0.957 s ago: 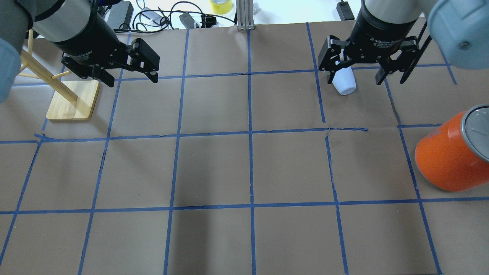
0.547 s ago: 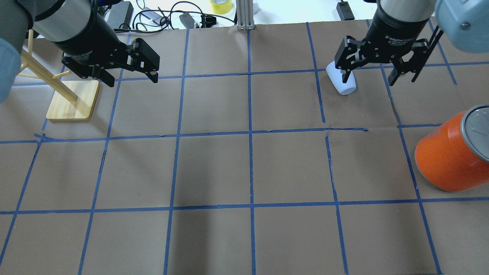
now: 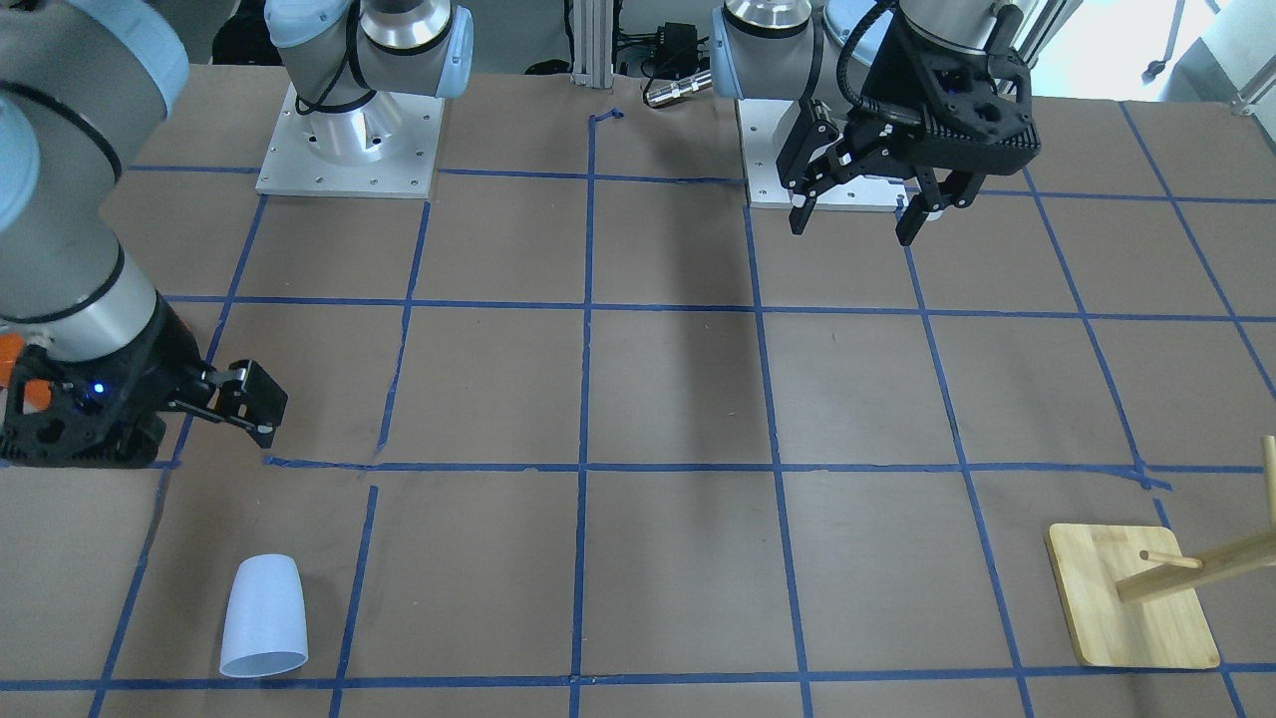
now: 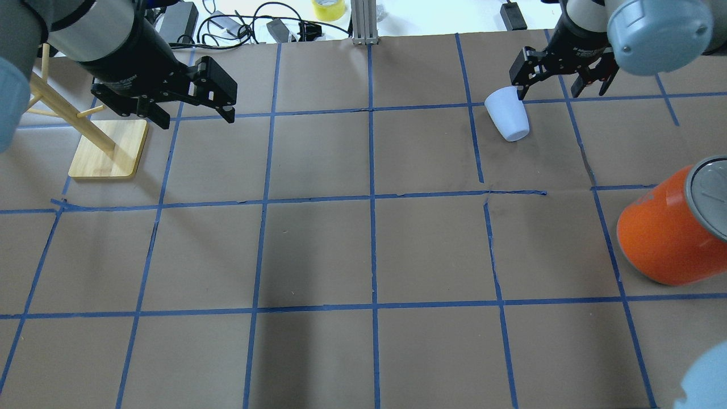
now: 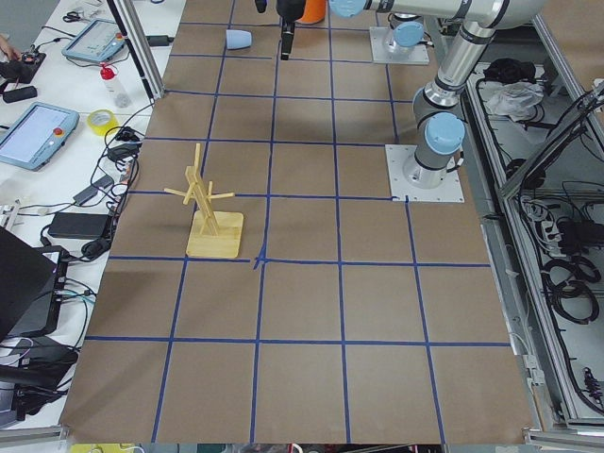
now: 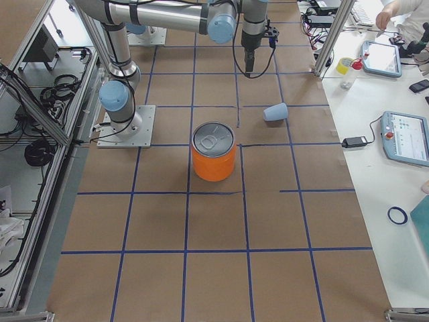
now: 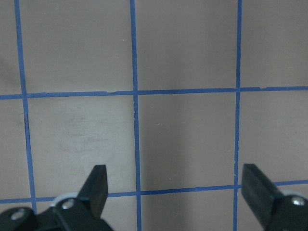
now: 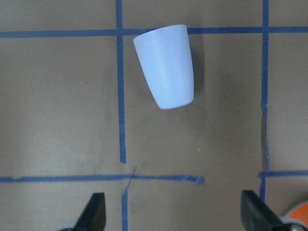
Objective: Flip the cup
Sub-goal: 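Close the right gripper around the white cup's base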
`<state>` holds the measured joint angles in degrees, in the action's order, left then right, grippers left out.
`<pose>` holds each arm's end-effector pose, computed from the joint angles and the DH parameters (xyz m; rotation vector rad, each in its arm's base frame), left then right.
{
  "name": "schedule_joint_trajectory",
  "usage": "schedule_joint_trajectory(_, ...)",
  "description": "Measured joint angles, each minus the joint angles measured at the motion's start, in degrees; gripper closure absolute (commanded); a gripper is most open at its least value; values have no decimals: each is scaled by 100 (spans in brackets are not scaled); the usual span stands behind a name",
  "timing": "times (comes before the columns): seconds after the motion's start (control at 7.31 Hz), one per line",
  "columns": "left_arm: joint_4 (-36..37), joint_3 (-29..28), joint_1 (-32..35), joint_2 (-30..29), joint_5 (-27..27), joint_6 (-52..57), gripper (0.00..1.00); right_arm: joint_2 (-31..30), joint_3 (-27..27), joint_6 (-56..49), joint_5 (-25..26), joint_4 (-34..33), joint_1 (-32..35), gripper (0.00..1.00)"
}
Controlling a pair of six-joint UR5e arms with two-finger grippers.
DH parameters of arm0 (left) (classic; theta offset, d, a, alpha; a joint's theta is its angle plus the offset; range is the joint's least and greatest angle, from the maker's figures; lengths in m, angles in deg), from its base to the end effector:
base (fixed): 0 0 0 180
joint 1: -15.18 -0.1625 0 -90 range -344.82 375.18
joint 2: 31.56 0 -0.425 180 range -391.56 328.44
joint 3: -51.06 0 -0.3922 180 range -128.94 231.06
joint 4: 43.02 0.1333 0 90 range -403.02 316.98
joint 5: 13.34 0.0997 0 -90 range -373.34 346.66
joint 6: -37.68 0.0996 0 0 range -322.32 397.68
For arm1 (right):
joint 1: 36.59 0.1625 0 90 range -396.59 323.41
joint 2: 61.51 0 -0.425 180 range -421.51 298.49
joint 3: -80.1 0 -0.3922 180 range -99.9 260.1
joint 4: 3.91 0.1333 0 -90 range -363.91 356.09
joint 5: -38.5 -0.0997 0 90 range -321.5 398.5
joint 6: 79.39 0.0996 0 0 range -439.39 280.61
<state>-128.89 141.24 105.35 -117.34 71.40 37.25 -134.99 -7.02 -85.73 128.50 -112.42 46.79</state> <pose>-0.1438 -0.4723 0.5300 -0.0031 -3.0416 0.2165 0.0621 -0.6211 0.3867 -0.0076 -3.1292 0.1322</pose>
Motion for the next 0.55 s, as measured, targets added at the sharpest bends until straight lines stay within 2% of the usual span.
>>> schedule_joint_trajectory(0.27, -1, 0, -6, 0, 6, 0, 0, 549, -212, -103, 1, -1014, -5, 0)
schedule_joint_trajectory(0.55, -2, 0, -3, 0, 2, 0, 0, 840, -362, -393, 7, -1541, -6, 0)
